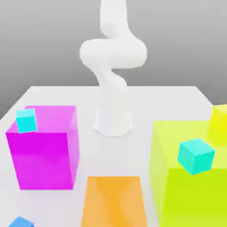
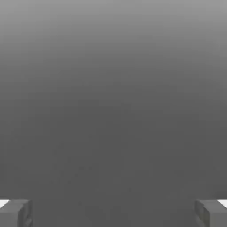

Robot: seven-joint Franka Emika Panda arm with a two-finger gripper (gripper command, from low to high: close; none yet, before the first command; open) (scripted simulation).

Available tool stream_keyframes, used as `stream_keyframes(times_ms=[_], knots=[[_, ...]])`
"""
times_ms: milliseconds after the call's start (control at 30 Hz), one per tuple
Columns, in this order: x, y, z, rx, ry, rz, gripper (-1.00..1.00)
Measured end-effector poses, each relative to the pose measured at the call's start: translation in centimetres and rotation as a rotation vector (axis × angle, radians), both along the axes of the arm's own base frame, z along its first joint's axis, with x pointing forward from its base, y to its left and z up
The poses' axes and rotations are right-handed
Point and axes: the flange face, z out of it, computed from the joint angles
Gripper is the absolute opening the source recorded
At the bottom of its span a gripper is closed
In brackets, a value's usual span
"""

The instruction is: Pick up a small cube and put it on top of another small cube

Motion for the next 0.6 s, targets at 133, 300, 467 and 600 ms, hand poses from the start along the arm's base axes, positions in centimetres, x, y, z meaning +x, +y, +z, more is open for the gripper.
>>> stream_keyframes(times_ms=[133, 300, 467, 600], knots=[[4.9, -2.3, -4.6, 0.026, 0.096, -0.04, 0.0], [9.9, -5.5, -11.1, 0.056, 0.211, -0.094, 0.0], [13.6, -8.9, -18.5, 0.084, 0.324, -0.153, 0.0], [15.5, -12.0, -24.9, 0.105, 0.414, -0.208, 0.0]])
